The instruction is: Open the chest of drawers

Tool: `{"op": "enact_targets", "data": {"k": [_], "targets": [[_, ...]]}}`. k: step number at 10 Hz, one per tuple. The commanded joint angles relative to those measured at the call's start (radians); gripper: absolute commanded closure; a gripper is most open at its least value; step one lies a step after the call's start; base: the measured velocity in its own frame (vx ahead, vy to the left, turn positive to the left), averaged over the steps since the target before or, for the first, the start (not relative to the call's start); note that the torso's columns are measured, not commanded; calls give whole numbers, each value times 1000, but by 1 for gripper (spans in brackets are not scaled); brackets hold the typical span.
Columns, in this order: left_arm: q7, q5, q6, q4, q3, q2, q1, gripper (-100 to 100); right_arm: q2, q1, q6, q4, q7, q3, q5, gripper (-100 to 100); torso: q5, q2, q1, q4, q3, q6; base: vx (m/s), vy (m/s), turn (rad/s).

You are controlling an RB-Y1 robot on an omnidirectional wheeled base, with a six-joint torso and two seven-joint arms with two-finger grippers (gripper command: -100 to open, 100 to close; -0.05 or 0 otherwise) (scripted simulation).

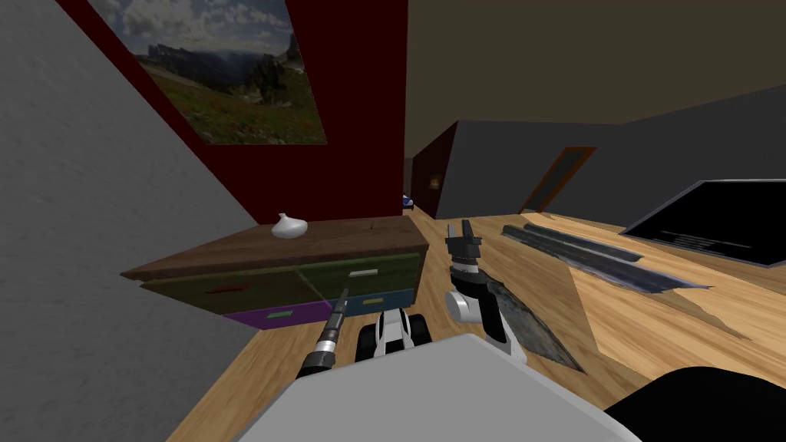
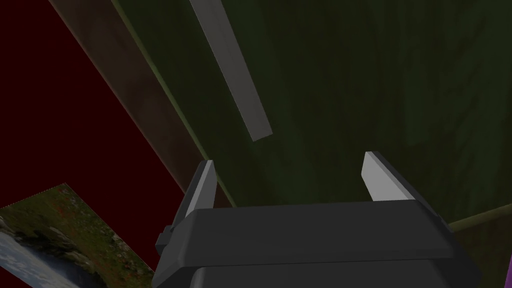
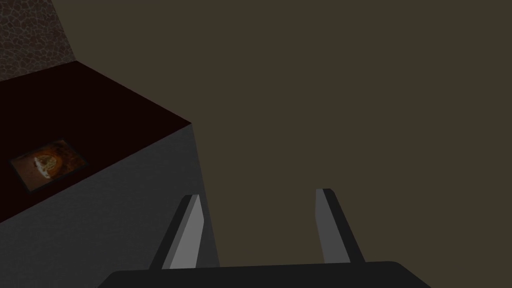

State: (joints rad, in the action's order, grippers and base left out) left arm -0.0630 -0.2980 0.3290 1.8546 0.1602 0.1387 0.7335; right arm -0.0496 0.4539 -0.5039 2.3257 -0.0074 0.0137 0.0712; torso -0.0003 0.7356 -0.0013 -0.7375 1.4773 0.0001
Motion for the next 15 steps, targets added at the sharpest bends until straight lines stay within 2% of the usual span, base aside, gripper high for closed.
{"op": "enact_targets", "data": {"k": [1, 2, 7, 8, 10, 11, 15], "targets": [[-5, -5, -28, 44, 7, 12, 25, -100, 0, 0, 0, 0, 0, 0, 0, 0, 0, -2, 1, 1, 2, 0, 154, -1, -33], [-7, -7, -38, 60, 10, -27, 33, -100, 0, 0, 0, 0, 0, 0, 0, 0, 0, -1, 2, 1, 1, 0, 183, -33, -31], [-9, -8, -43, 69, 11, -119, 38, -100, 0, 0, 0, 0, 0, 0, 0, 0, 1, 7, 2, -2, -4, 0, 39, -6, -4], [-9, -8, -43, 68, 11, -107, 37, -100, 0, 0, 0, 0, 0, 0, 0, 0, 0, 4, 1, -1, -2, 0, 0, 0, 0], [-9, -9, -48, 73, 11, -110, 37, -100, 0, 0, 0, 0, 0, 0, 0, 0, 0, -3, 2, 1, 2, 0, 78, 9, -22], [-9, -9, -49, 74, 11, -110, 37, 100, 0, 0, 0, 0, 0, 0, 0, 0, 0, 0, 1, 1, 1, 0, 0, 0, 0], [-15, -13, -32, 103, 22, -99, 74, 100, 0, -1, 0, 0, 0, 0, 0, 0, -2, 11, 1, -5, -6, -1, -173, 10, 18]]}}
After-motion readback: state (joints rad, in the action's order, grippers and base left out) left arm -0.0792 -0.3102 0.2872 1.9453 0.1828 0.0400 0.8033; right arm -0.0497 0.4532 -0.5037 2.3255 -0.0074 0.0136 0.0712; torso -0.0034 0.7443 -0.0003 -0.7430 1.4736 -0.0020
